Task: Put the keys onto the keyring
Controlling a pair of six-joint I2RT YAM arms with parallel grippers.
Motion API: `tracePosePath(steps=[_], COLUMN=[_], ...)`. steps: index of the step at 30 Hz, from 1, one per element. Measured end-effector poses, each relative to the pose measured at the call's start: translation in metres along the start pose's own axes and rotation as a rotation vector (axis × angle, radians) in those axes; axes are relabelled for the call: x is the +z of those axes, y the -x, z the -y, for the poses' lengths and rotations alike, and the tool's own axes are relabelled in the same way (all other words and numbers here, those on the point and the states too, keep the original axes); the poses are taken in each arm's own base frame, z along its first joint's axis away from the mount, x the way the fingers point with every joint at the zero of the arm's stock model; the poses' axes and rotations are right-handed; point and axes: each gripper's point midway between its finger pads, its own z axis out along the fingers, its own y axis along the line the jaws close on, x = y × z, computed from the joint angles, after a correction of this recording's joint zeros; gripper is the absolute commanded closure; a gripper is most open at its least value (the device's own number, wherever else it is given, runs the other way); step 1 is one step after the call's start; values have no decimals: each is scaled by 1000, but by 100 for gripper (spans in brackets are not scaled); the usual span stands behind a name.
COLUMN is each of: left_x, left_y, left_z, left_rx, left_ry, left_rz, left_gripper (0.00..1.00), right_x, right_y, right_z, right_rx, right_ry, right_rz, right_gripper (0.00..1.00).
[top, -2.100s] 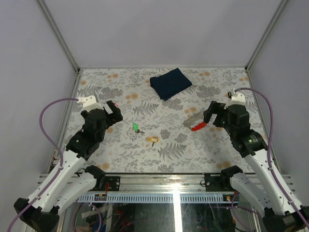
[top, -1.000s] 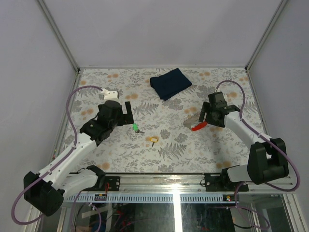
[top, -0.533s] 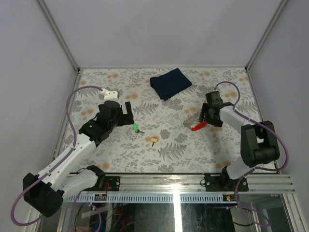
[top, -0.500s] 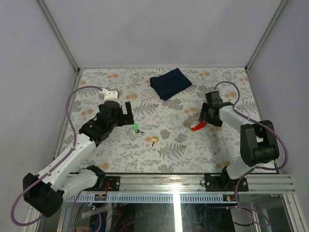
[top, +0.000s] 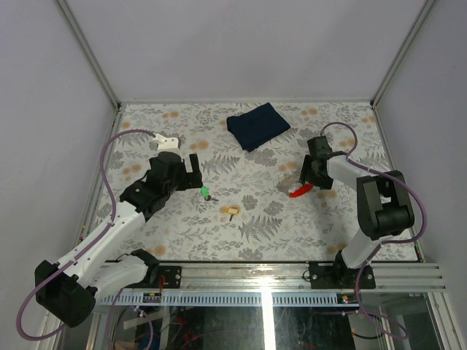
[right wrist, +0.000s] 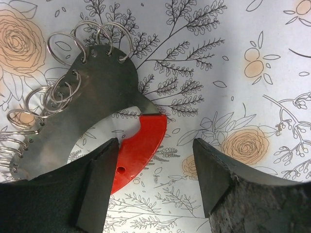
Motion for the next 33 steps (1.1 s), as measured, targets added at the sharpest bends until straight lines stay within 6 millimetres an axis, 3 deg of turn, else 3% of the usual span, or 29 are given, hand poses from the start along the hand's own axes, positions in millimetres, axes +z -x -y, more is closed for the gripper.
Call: tracePosePath(steps=[6,21,28,33], left_x=[1,5,14,20], left_y=[-1,-8,-28,-38], left_z=[0,4,27,60], left_rx=[1,6,51,94], left_ry=[1,-14,-74,-148], left_rz=[-4,-35,-101,-140], left_gripper=[4,3,4,6], right_x=[5,7,2,-5], right_y=[2,5,-2,-16], right_z=[-2,-2,-6,-14], right_rx=[-5,-13,-36,-71], right_ry=[-2,10,70,162], right_rz=[-3,22,34,20], right_gripper=[37,70,78,78])
